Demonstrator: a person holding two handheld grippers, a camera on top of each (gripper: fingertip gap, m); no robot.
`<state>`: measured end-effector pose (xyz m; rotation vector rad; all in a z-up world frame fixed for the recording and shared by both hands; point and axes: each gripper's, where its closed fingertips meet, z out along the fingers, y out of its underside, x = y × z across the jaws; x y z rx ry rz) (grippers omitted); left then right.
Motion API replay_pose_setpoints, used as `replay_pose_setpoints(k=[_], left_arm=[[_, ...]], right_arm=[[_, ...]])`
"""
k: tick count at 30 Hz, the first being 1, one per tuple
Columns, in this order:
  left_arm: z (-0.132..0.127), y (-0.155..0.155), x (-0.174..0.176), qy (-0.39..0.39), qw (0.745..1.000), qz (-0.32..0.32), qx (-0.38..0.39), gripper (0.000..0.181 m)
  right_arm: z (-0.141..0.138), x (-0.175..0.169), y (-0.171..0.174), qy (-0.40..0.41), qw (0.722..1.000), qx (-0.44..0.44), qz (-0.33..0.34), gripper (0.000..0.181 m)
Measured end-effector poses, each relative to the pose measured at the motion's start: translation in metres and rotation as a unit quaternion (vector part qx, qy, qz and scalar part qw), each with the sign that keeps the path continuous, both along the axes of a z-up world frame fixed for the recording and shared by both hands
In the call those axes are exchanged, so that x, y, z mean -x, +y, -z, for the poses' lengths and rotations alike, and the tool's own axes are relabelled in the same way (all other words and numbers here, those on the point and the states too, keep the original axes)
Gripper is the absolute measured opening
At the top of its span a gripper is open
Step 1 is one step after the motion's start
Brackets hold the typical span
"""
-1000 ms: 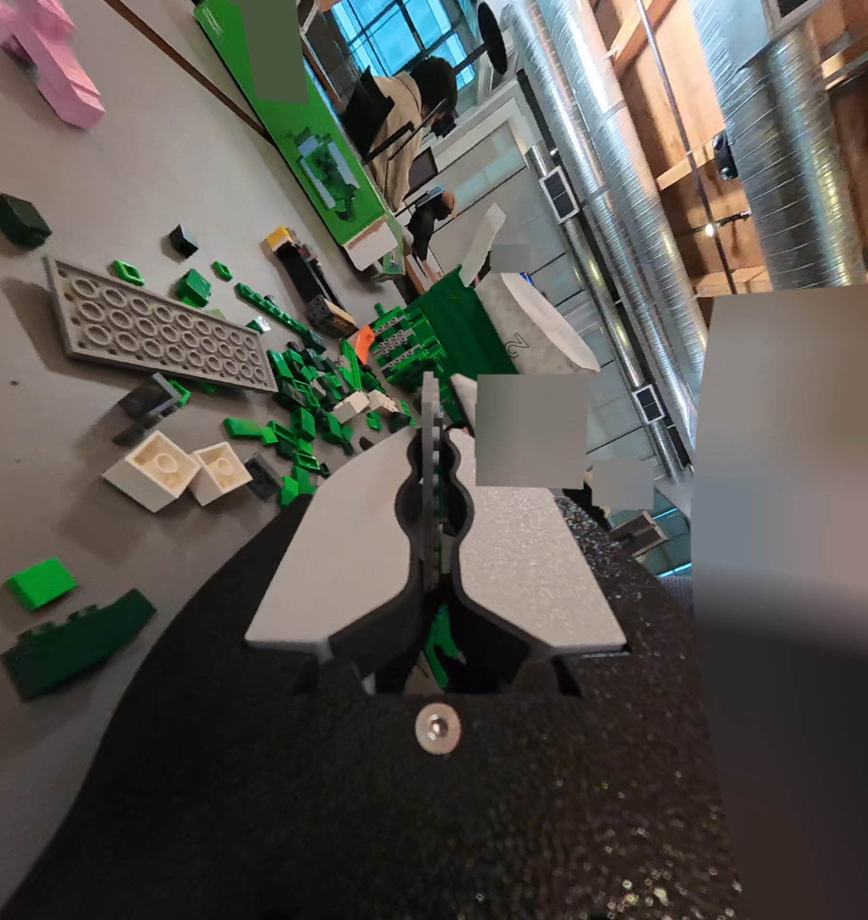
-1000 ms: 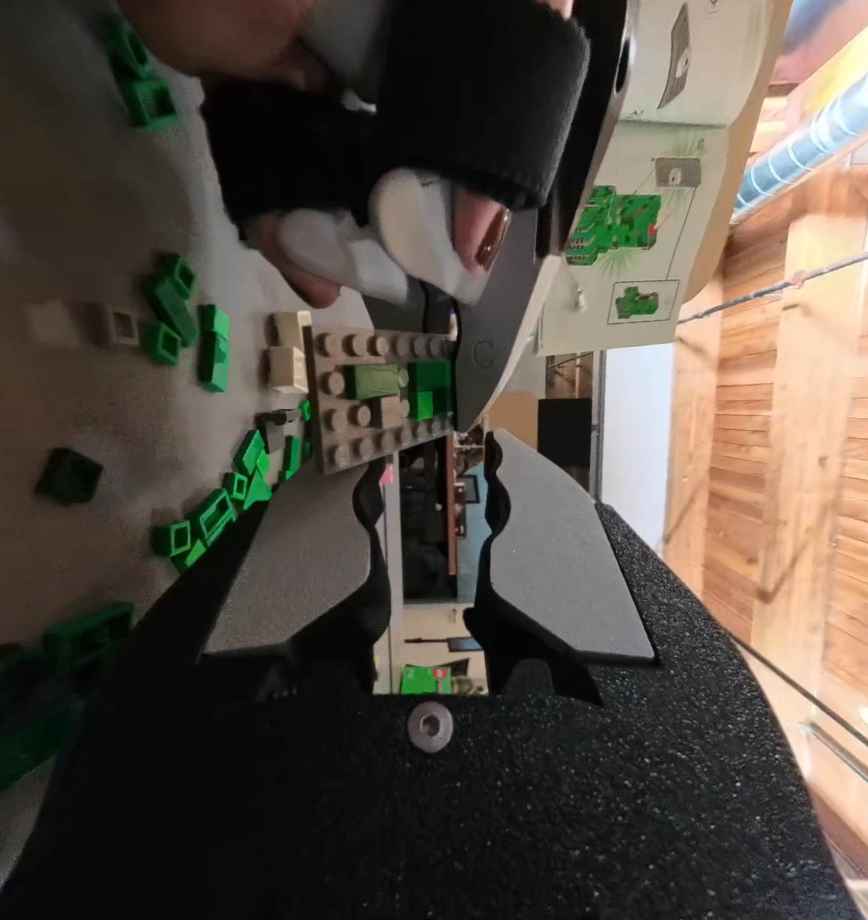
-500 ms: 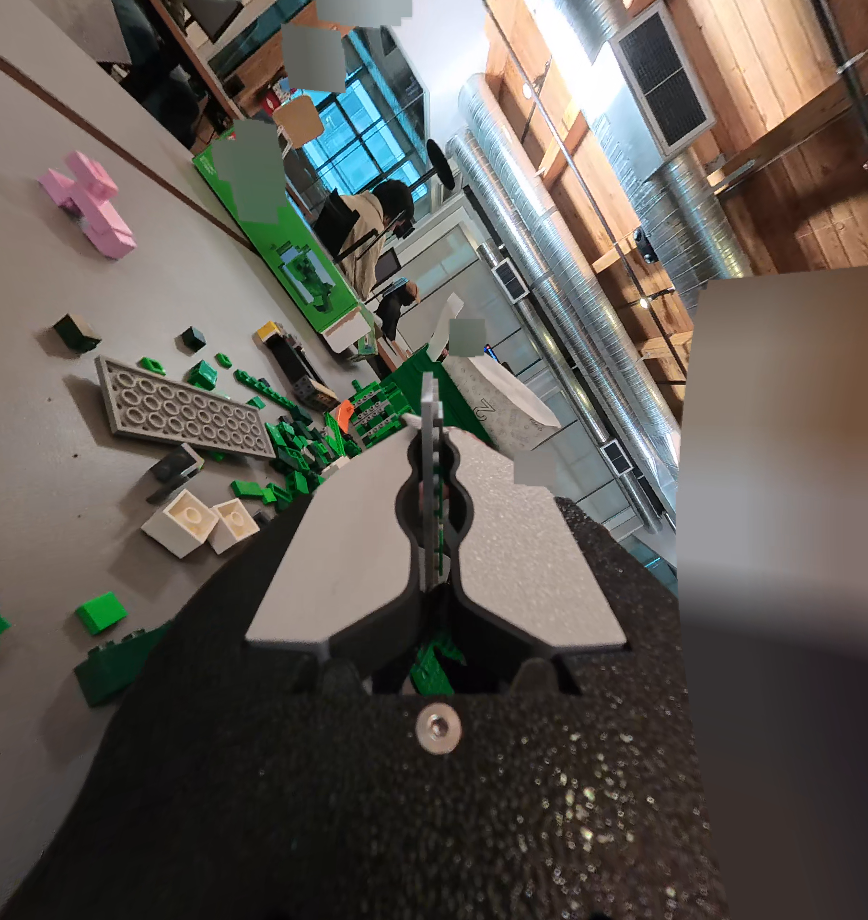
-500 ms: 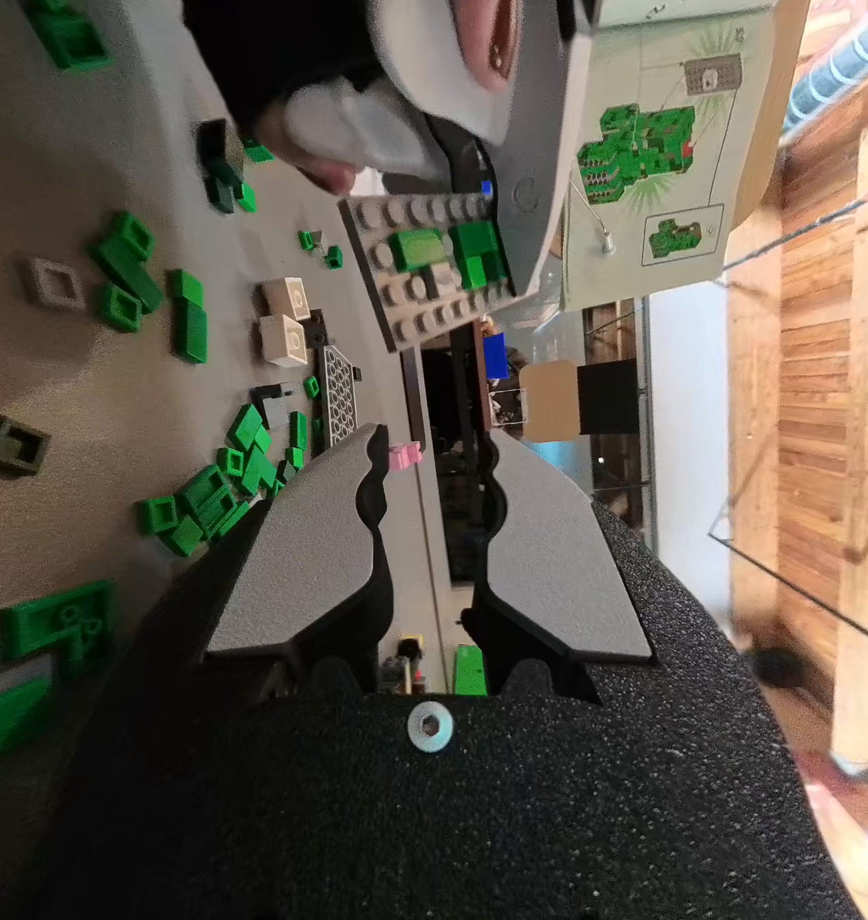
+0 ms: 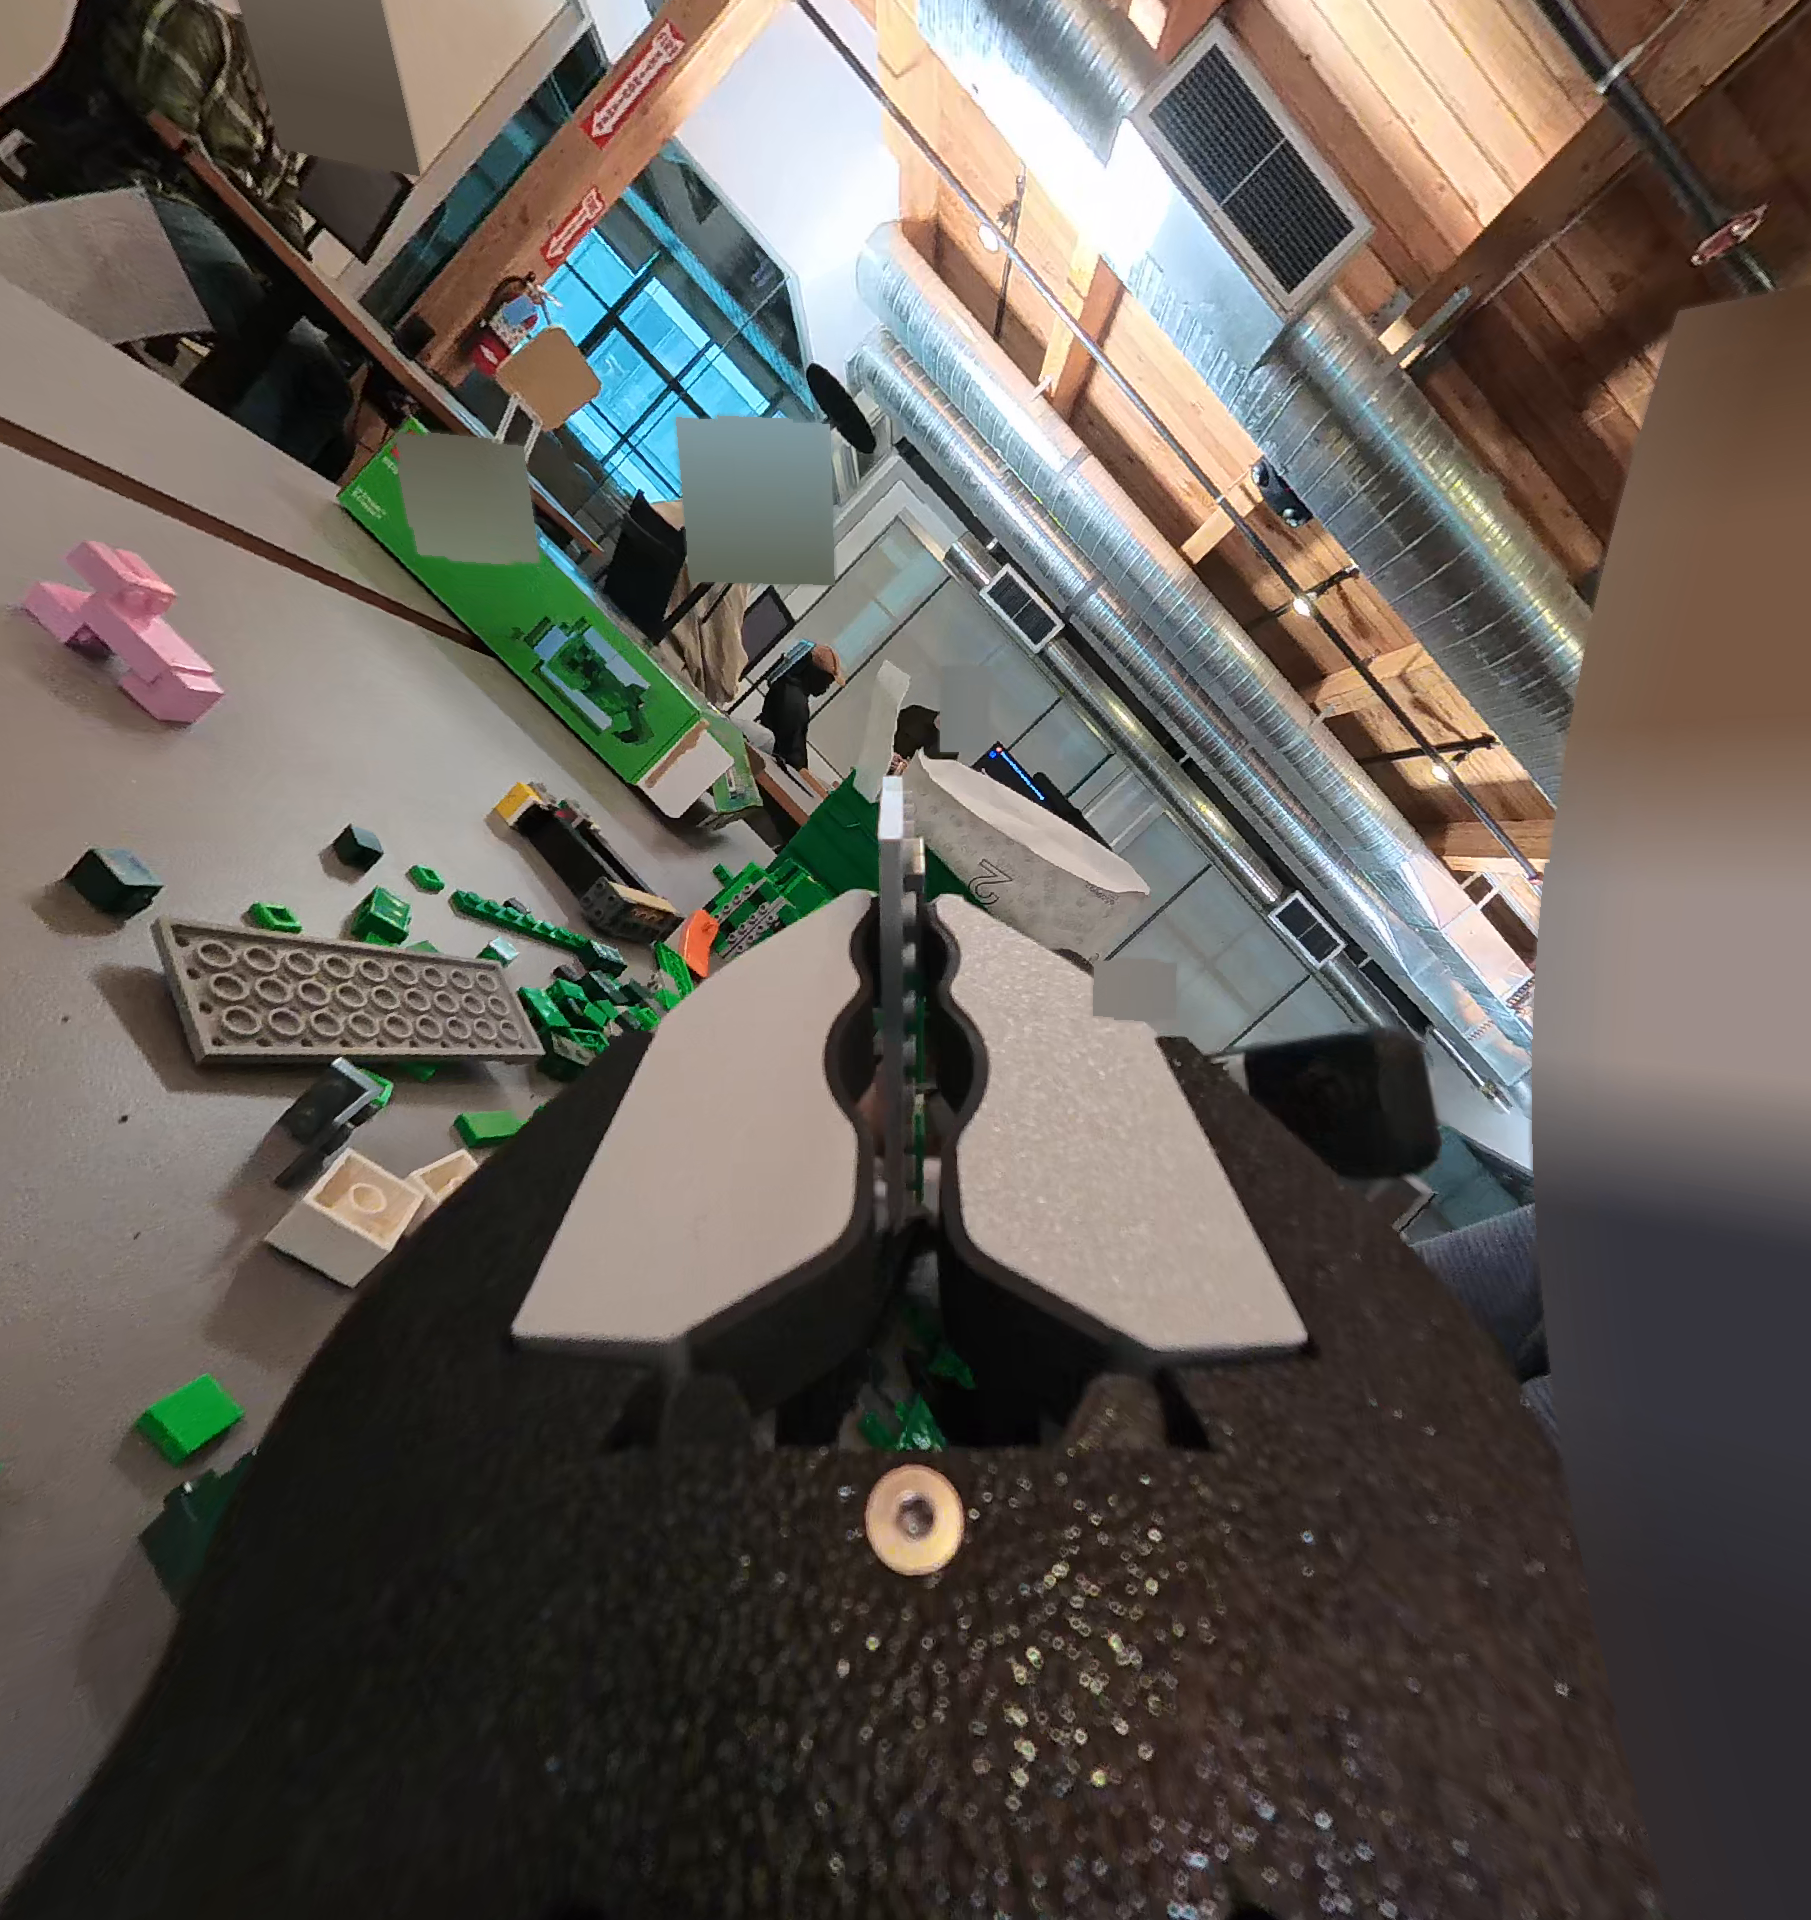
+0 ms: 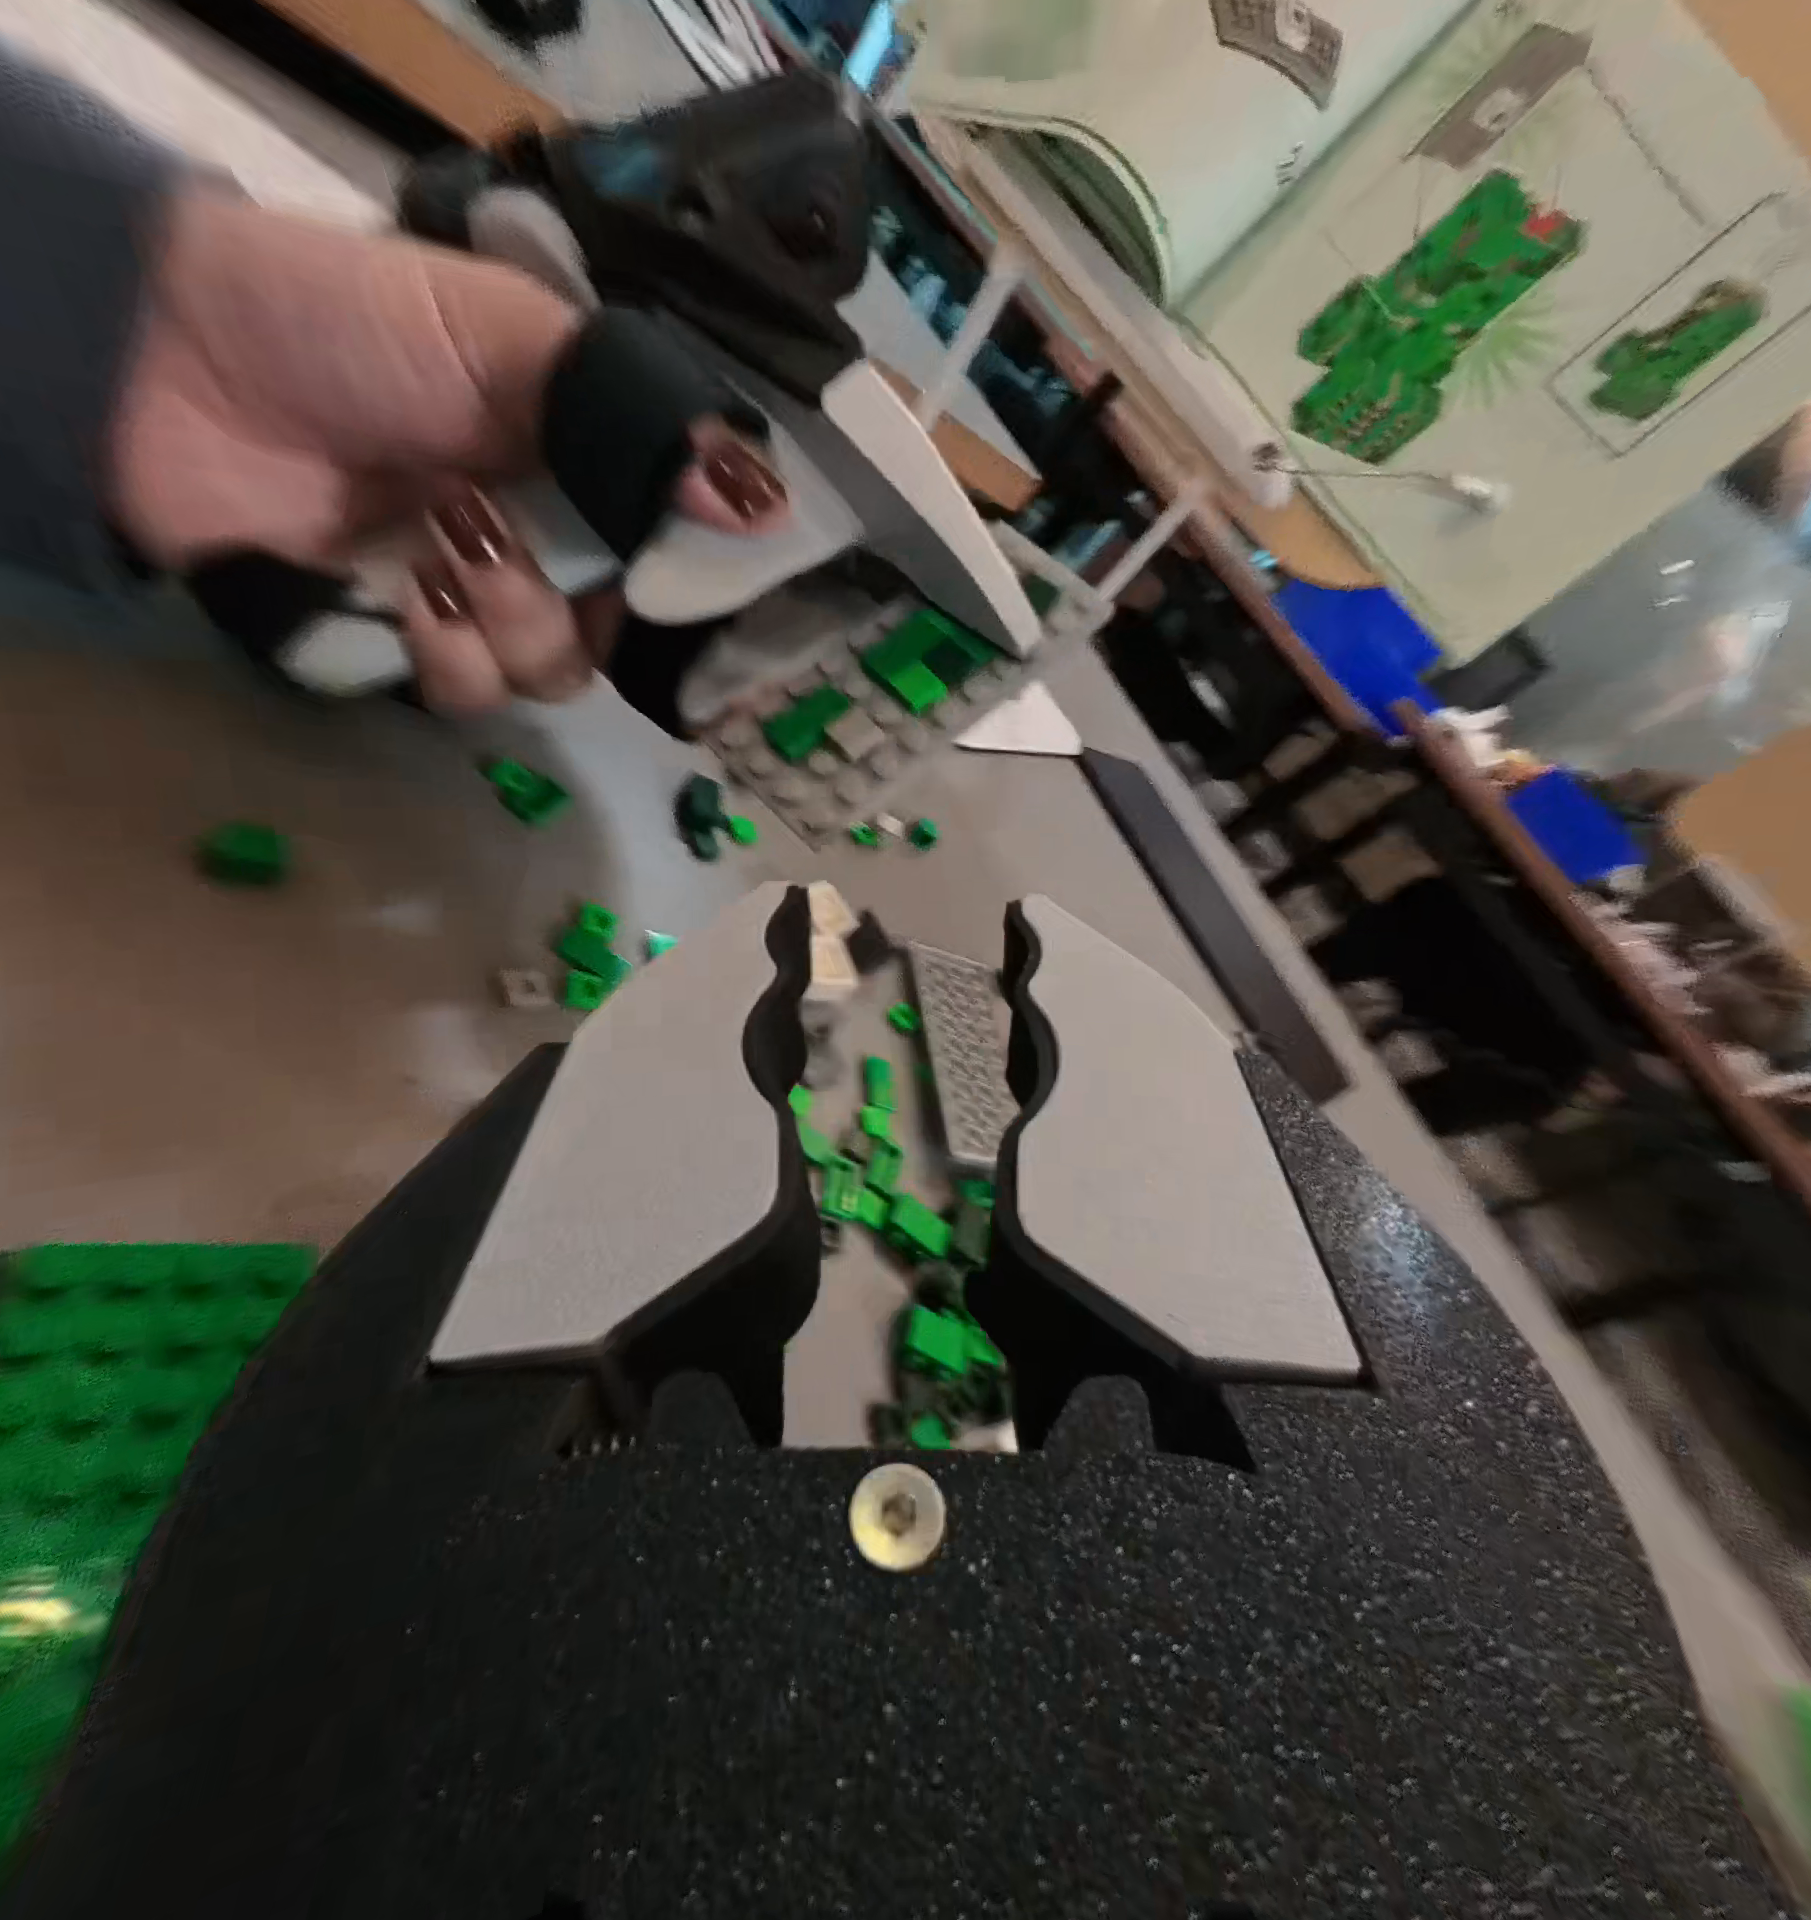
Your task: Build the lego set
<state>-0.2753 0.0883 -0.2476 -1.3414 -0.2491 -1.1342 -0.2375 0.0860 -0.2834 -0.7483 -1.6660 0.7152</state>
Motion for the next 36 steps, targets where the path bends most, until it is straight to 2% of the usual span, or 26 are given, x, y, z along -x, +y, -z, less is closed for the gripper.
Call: replay_pose_setpoints(k=[4, 7, 10, 17, 19, 23, 26, 27, 29, 32, 33, 36], left_arm=[[0.001, 0.002, -0.004, 0.012, 1.000, -0.002, 0.002, 0.005], [0.003, 0.004, -0.005, 0.024, 1.000, -0.012, 0.007, 0.005], [0.003, 0.005, -0.009, 0.026, 1.000, -0.007, 0.005, 0.005], [0.001, 0.004, -0.019, 0.017, 0.999, 0.029, -0.004, 0.007], [0.000, 0.004, -0.018, 0.015, 0.999, 0.032, -0.005, 0.014], [0.002, 0.006, -0.007, 0.020, 1.000, -0.003, 0.013, 0.039], [0.003, 0.007, 0.007, 0.023, 0.998, -0.047, 0.024, 0.052], [0.003, 0.007, 0.012, 0.026, 0.997, -0.062, 0.027, 0.053], [0.002, 0.006, 0.021, 0.032, 0.995, -0.091, 0.026, 0.054], [-0.013, -0.003, 0.034, 0.036, 0.989, -0.145, -0.018, 0.053], [-0.016, -0.005, 0.036, 0.047, 0.986, -0.157, -0.025, 0.053], [-0.020, -0.009, 0.043, 0.085, 0.978, -0.185, -0.034, 0.052]], right_arm=[[0.001, 0.005, -0.014, -0.037, 0.994, 0.103, -0.004, 0.049], [0.002, 0.009, -0.010, -0.032, 0.994, 0.104, 0.032, 0.042], [0.006, 0.011, -0.014, -0.042, 0.991, 0.124, 0.034, 0.039], [0.009, 0.008, -0.015, -0.070, 0.983, 0.171, 0.005, 0.026], [0.008, 0.005, -0.011, -0.071, 0.980, 0.183, -0.003, 0.023], [0.011, 0.000, 0.000, -0.087, 0.980, 0.179, -0.004, 0.022], [0.026, -0.006, 0.005, -0.151, 0.971, 0.184, -0.010, 0.022], [0.034, -0.009, 0.004, -0.182, 0.964, 0.193, -0.017, 0.022], [0.047, -0.016, 0.005, -0.233, 0.950, 0.208, -0.021, 0.005], [0.051, -0.017, 0.010, -0.249, 0.947, 0.204, 0.001, 0.007], [0.052, -0.017, 0.014, -0.249, 0.950, 0.190, 0.013, 0.013], [0.050, -0.019, 0.034, -0.242, 0.962, 0.109, 0.062, 0.019]])
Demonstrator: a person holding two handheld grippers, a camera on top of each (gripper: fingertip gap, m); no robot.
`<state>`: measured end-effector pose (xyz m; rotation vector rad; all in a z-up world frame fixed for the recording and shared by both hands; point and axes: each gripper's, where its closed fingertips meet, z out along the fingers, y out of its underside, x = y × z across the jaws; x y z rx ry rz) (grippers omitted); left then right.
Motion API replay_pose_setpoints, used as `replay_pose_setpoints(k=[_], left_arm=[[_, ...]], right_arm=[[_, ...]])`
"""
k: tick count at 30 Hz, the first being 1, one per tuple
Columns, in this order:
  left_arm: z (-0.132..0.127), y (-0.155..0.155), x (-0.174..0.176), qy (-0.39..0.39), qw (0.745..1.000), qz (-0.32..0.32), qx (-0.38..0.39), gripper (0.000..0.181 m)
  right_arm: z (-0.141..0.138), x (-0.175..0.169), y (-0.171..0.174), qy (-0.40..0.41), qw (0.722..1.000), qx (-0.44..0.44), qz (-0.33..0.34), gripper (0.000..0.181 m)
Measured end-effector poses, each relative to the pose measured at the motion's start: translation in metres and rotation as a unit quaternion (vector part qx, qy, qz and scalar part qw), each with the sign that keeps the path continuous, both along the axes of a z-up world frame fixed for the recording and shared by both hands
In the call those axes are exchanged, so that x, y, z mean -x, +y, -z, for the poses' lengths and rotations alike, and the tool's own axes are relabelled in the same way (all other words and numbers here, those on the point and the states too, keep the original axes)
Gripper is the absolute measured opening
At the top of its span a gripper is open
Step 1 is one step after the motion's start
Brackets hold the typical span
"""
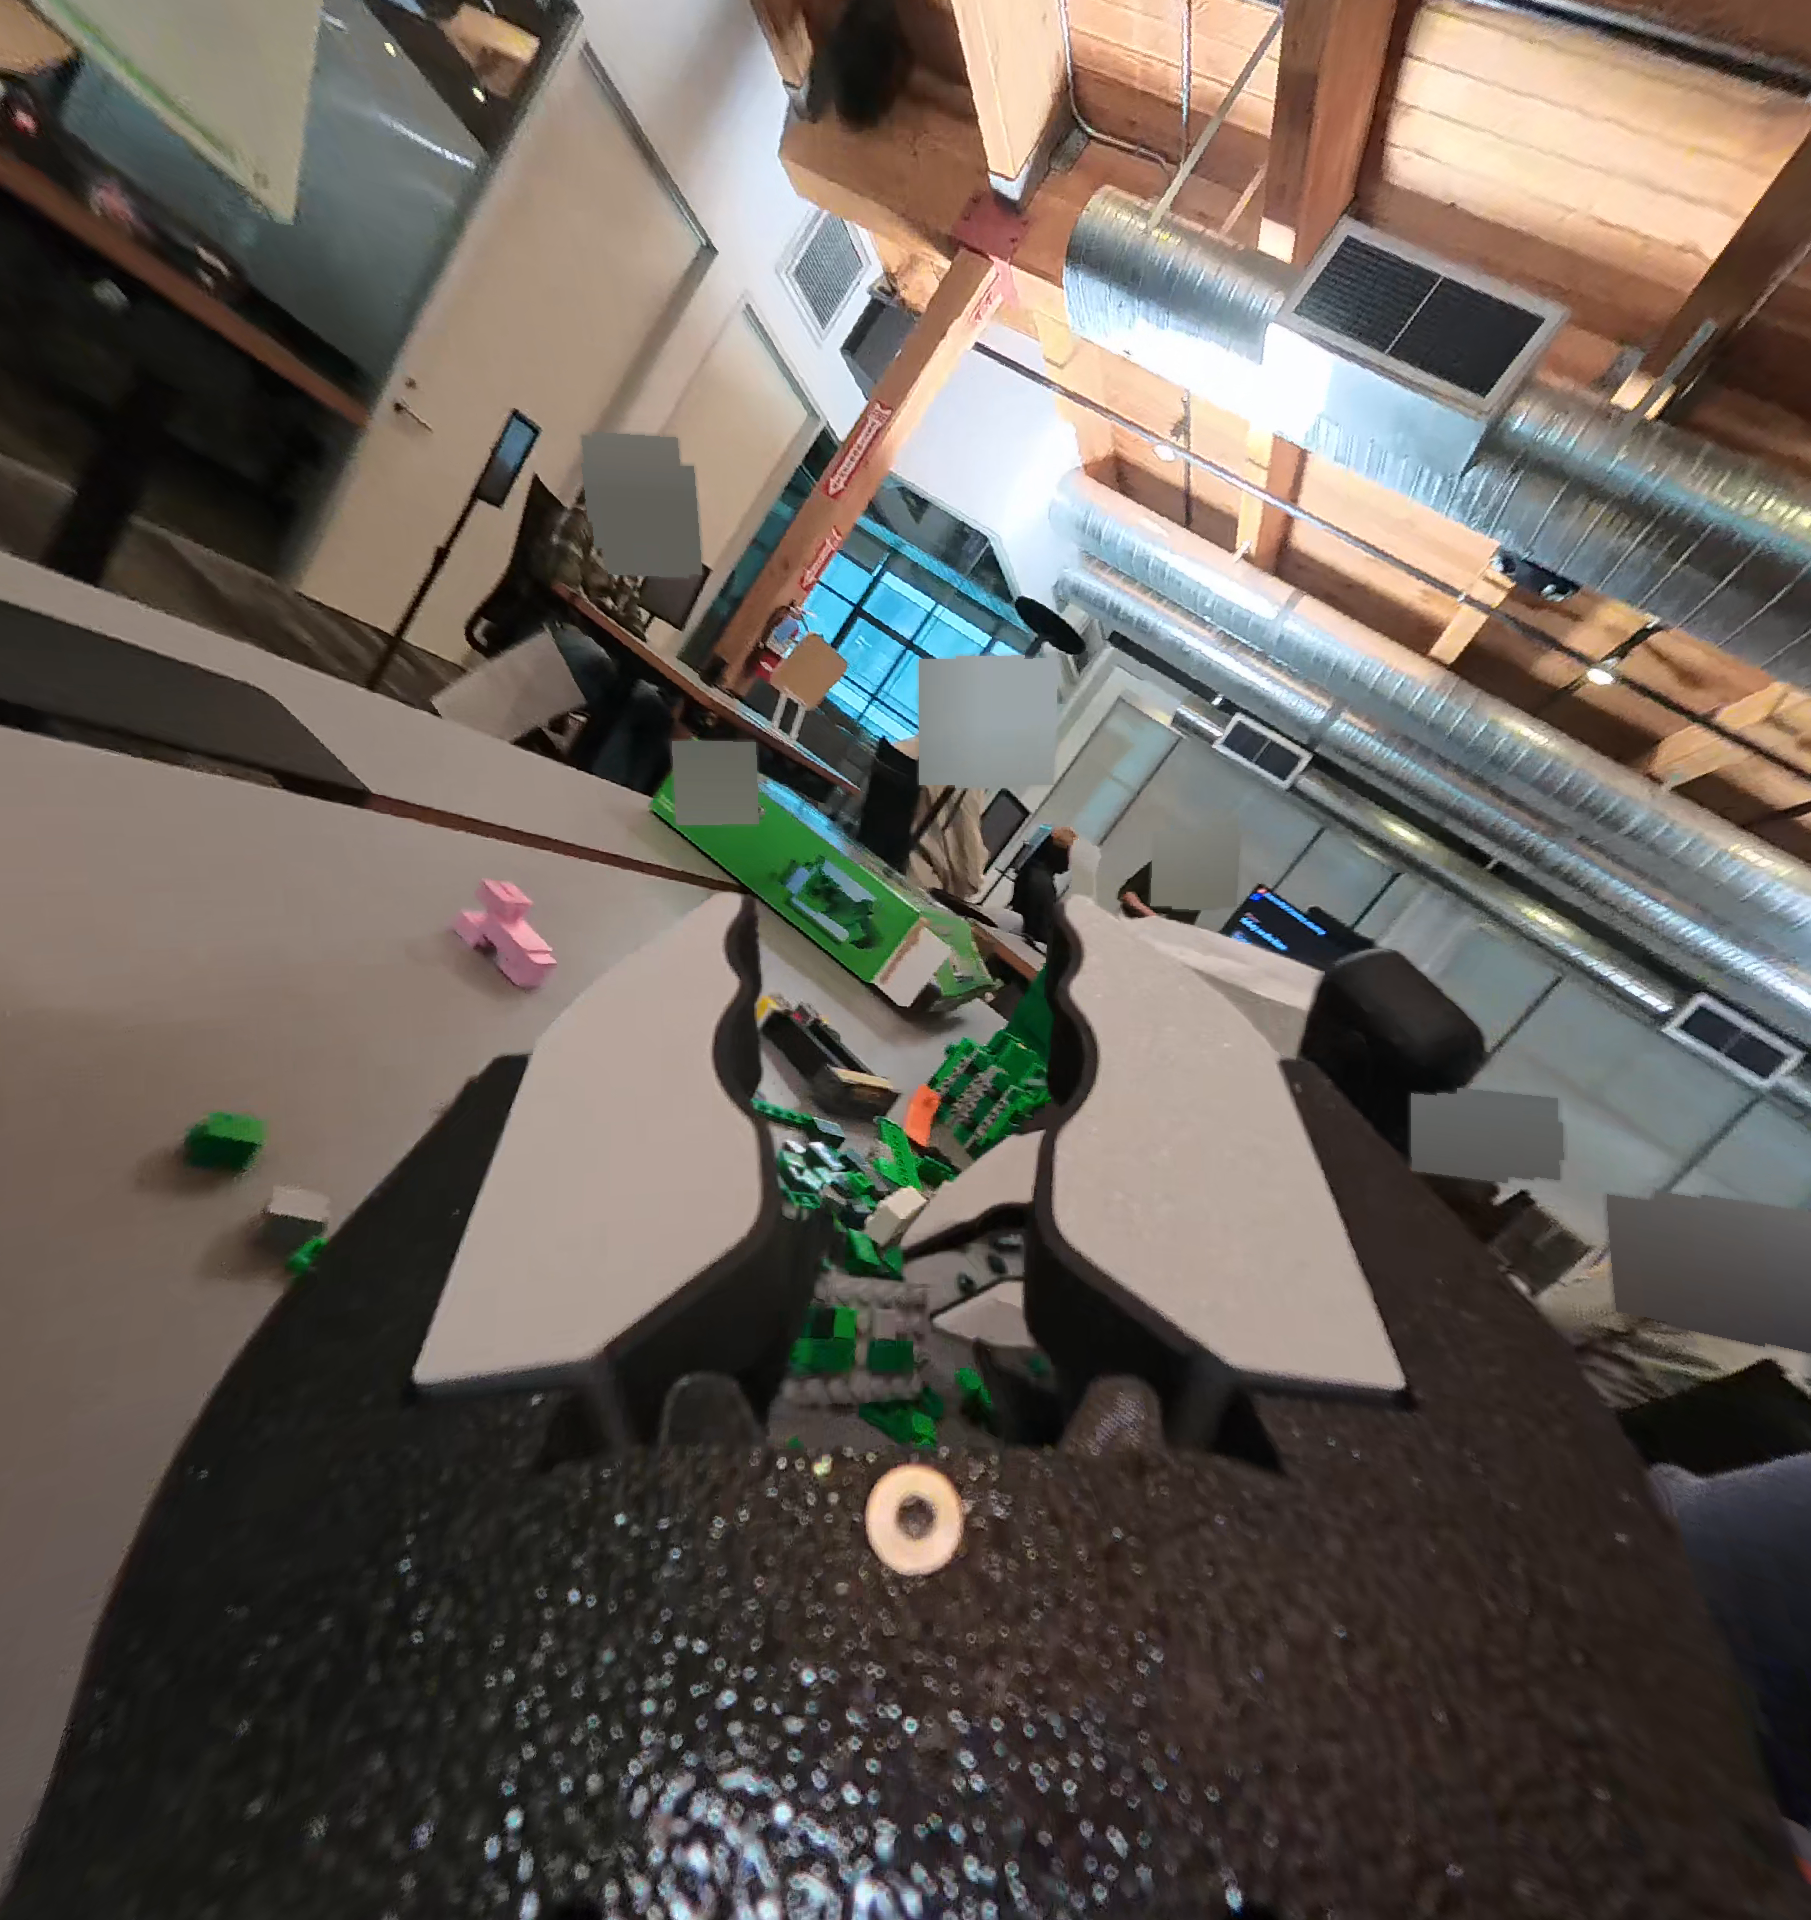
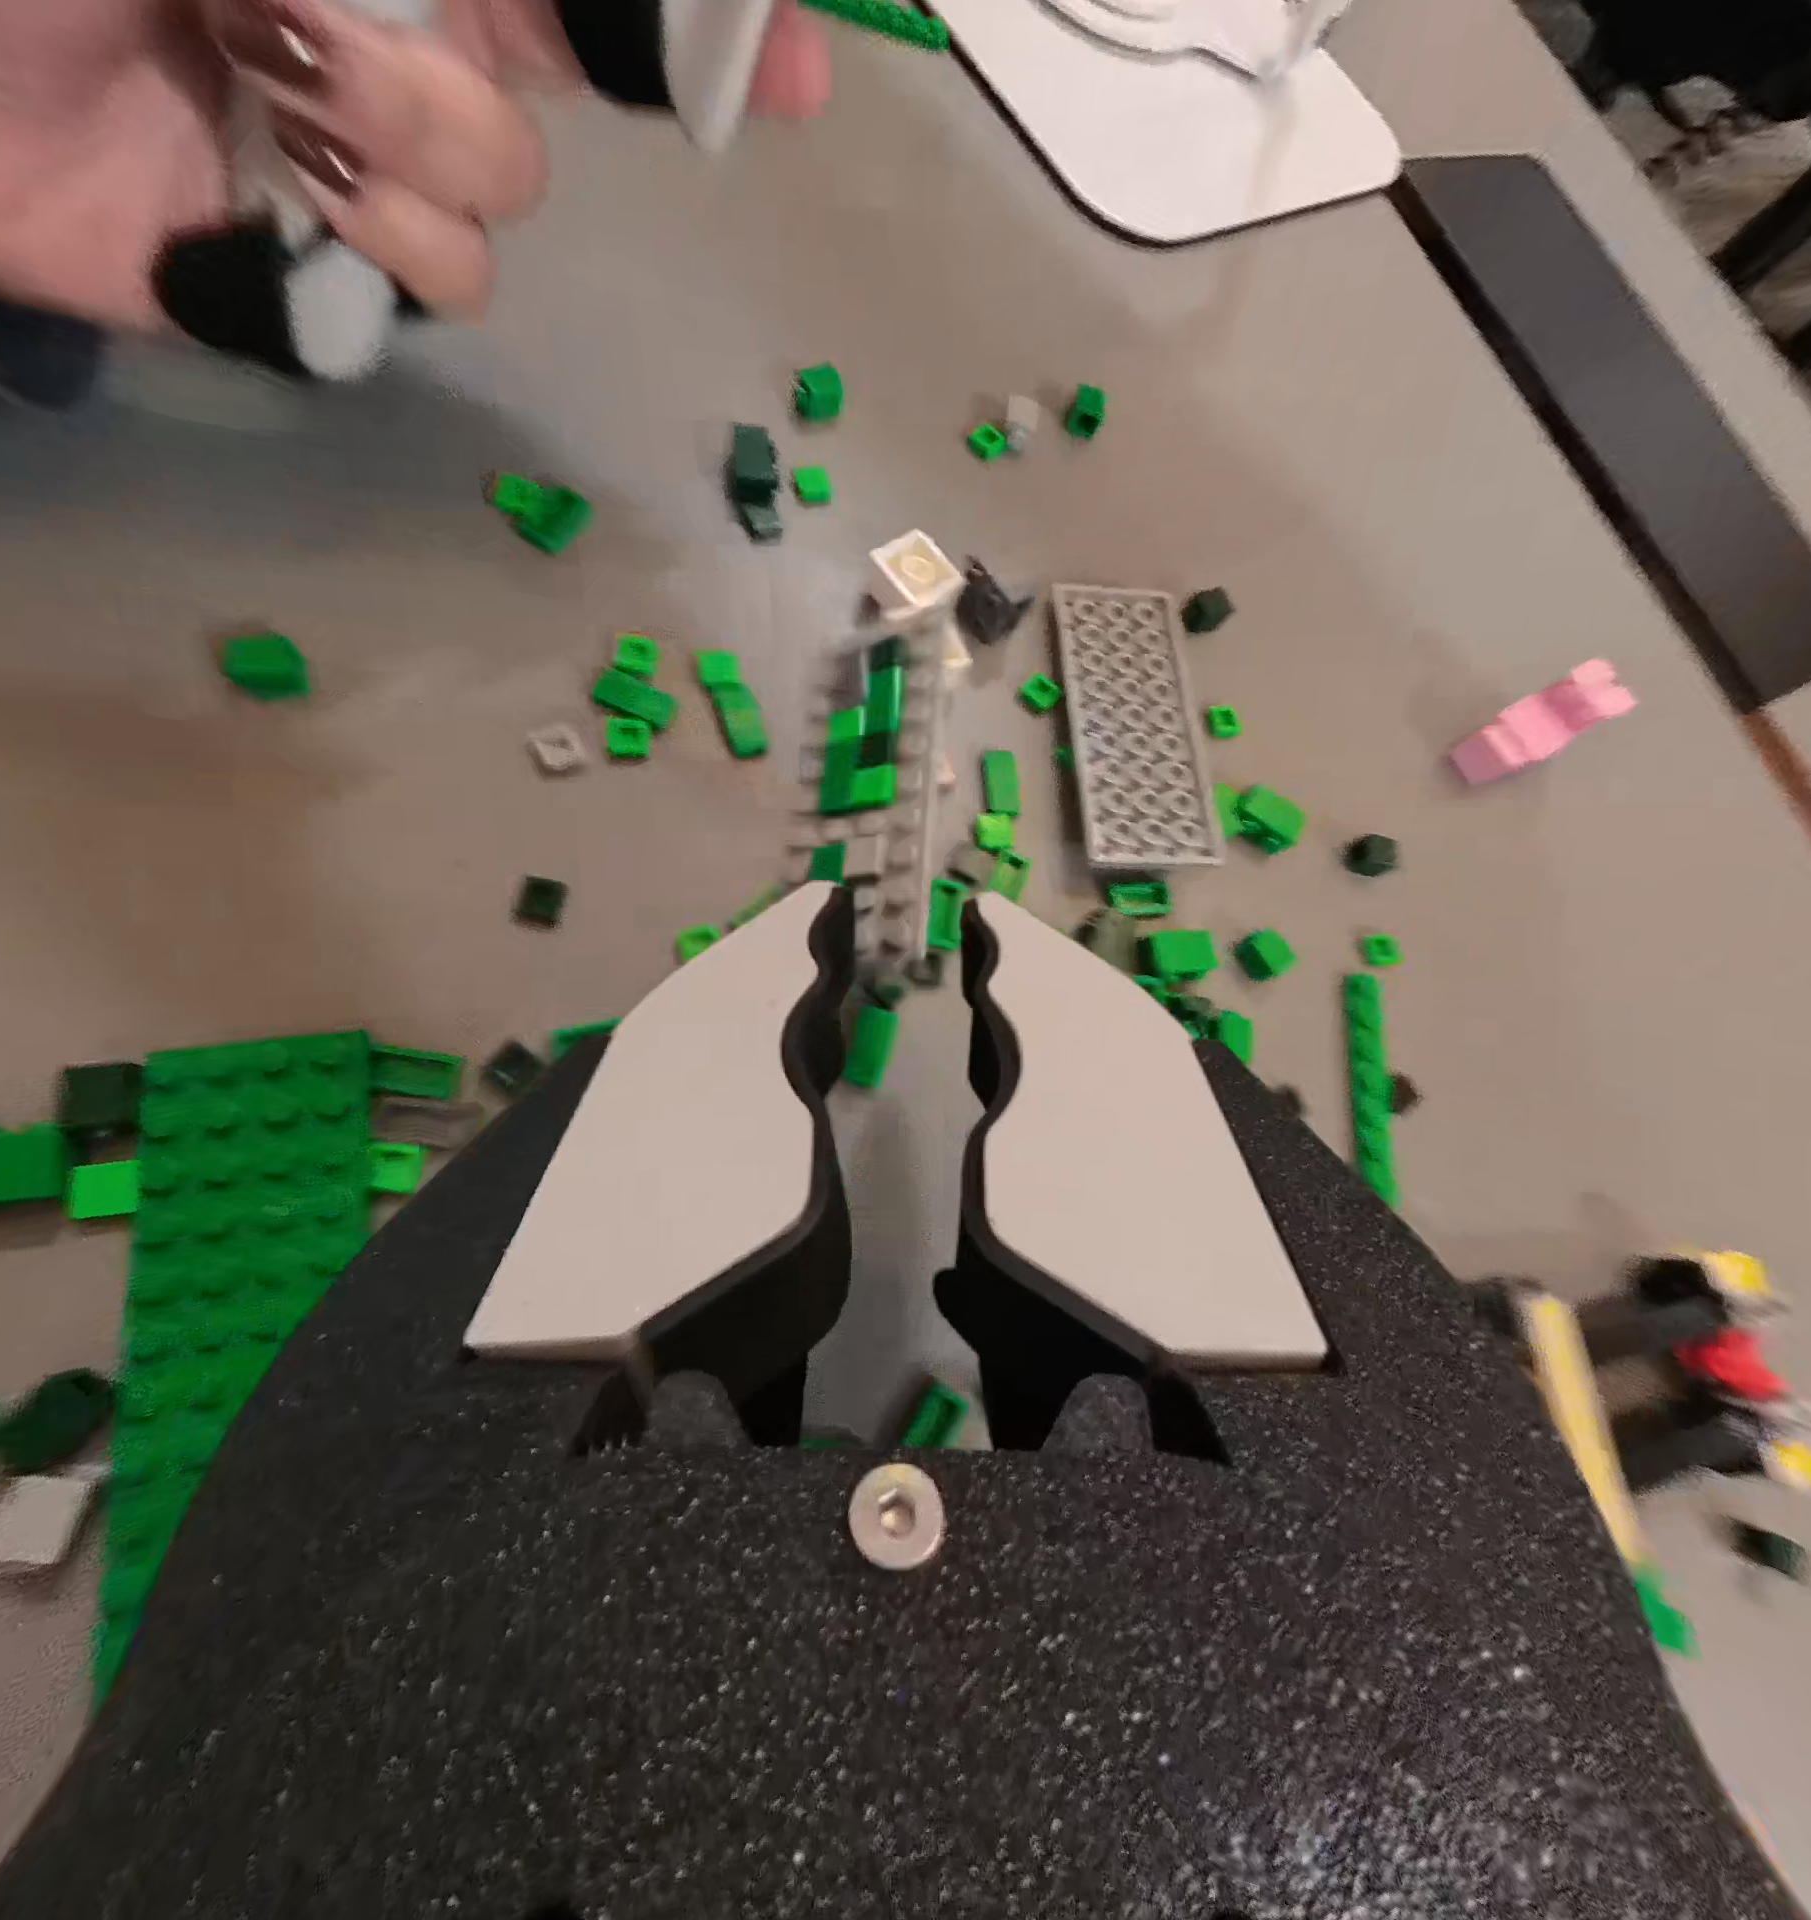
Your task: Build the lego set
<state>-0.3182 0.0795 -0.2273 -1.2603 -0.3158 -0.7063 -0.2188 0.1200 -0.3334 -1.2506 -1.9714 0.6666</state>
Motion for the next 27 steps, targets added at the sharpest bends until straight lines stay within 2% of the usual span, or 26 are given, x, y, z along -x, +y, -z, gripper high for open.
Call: replay_pose_setpoints(k=[2, 4, 6, 8, 9, 11, 13, 14, 19, 23, 25, 27], left_arm=[[-0.003, -0.003, 0.003, 0.016, 1.000, -0.015, -0.006, 0.050], [-0.004, -0.005, 0.006, 0.034, 0.999, -0.031, -0.008, 0.047], [-0.006, -0.007, 0.009, 0.058, 0.997, -0.046, -0.008, 0.046], [-0.007, -0.010, 0.011, 0.082, 0.995, -0.061, -0.009, 0.044], [-0.007, -0.010, 0.011, 0.092, 0.993, -0.067, -0.009, 0.043], [-0.008, -0.012, 0.013, 0.107, 0.991, -0.080, -0.007, 0.041], [-0.010, -0.013, 0.014, 0.118, 0.989, -0.088, -0.007, 0.040], [-0.011, -0.014, 0.014, 0.121, 0.988, -0.091, -0.010, 0.040], [-0.013, -0.018, 0.018, 0.121, 0.988, -0.098, -0.012, 0.038], [-0.013, -0.020, 0.021, 0.118, 0.988, -0.103, -0.011, 0.038], [-0.014, -0.021, 0.024, 0.117, 0.987, -0.108, -0.010, 0.037], [-0.013, -0.022, 0.027, 0.114, 0.987, -0.113, -0.007, 0.037]], right_arm=[[-0.004, -0.005, 0.009, -0.007, 0.997, -0.071, 0.000, 0.023], [-0.013, -0.011, -0.003, -0.013, 0.995, -0.090, -0.029, 0.032], [-0.026, -0.016, -0.046, -0.007, 0.995, -0.056, -0.088, 0.038], [-0.033, -0.021, -0.112, 0.012, 0.988, -0.002, -0.157, 0.047], [-0.028, -0.030, -0.145, 0.001, 0.980, 0.014, -0.196, 0.047], [-0.013, -0.049, -0.195, -0.023, 0.965, 0.015, -0.261, 0.040], [-0.005, -0.061, -0.231, -0.029, 0.952, 0.033, -0.303, 0.025], [-0.003, -0.066, -0.245, -0.036, 0.947, 0.051, -0.315, 0.023], [0.013, -0.067, -0.272, -0.070, 0.940, 0.061, -0.327, 0.017], [0.023, -0.070, -0.279, -0.105, 0.935, 0.080, -0.328, 0.020], [0.026, -0.069, -0.279, -0.102, 0.935, 0.074, -0.330, 0.008], [0.025, -0.065, -0.275, -0.095, 0.938, 0.067, -0.327, 0.006]])
